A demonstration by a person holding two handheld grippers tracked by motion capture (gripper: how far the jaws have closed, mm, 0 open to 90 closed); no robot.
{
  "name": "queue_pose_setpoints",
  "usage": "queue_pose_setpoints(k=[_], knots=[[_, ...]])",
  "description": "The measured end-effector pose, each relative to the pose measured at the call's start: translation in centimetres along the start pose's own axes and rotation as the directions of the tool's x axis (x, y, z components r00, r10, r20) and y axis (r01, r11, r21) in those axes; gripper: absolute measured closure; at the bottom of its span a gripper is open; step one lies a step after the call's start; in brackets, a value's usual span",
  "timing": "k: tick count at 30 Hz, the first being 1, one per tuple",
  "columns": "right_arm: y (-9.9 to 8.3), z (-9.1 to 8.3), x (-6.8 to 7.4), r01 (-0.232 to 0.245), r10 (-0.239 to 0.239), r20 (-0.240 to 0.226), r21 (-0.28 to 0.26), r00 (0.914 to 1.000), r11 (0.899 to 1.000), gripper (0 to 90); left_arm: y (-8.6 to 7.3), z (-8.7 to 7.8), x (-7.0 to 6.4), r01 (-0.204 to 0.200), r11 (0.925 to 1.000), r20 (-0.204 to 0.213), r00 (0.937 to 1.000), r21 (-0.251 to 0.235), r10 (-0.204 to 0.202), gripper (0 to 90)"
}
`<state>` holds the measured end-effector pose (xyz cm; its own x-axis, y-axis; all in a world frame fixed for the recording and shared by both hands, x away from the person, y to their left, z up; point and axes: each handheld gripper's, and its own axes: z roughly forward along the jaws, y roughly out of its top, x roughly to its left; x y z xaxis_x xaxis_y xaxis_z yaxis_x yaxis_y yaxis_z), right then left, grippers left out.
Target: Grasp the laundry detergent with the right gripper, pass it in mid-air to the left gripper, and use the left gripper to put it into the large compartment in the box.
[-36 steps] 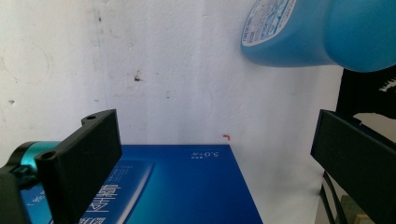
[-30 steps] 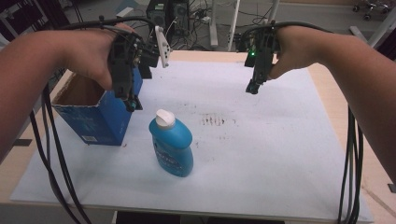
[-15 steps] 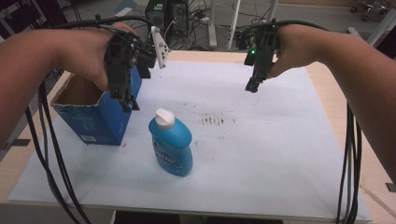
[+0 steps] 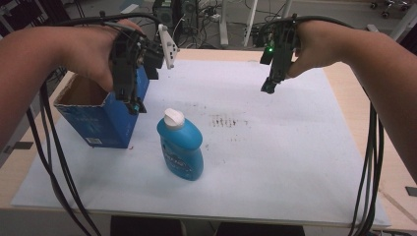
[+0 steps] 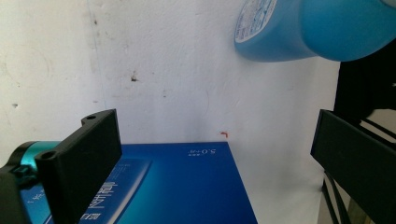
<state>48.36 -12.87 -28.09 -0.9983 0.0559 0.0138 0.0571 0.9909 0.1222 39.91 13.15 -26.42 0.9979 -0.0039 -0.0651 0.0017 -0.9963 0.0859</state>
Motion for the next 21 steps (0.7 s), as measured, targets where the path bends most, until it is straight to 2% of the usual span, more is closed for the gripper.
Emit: queue_pose_setpoints(k=[5,10,14,17,21], knots=[[-1.1,-0.3,1.2,-0.022,0.023,0.008,-0.038,0.9997,0.999,1.7,-0.1,0.3,-0.3,-0.006,1.0000,-0.004,1.0000,0.002,0.006,1.7],[-2.0,-0.4,3.1,-0.036,0.037,0.016,-0.052,0.9992,0.998,1.7,0.1,0.9,-0.8,-0.025,0.9996,0.005,0.9997,0.012,0.025,1.7],[-2.4,-0.6,4.8,-0.051,0.052,0.008,-0.097,0.9986,0.994,1.7,0.0,1.2,-1.2,-0.030,0.9995,-0.001,0.9996,0.015,0.030,1.7],[-2.6,-0.5,6.2,-0.072,0.073,0.003,-0.135,0.9973,0.988,1.7,-0.1,1.2,-1.5,-0.029,0.9994,-0.007,0.9995,0.021,0.029,1.7],[-2.8,-0.2,8.1,-0.103,0.101,-0.018,-0.207,0.9947,0.973,1.7,-0.1,1.3,-2.0,-0.041,0.9990,-0.007,0.9991,0.018,0.041,1.7]])
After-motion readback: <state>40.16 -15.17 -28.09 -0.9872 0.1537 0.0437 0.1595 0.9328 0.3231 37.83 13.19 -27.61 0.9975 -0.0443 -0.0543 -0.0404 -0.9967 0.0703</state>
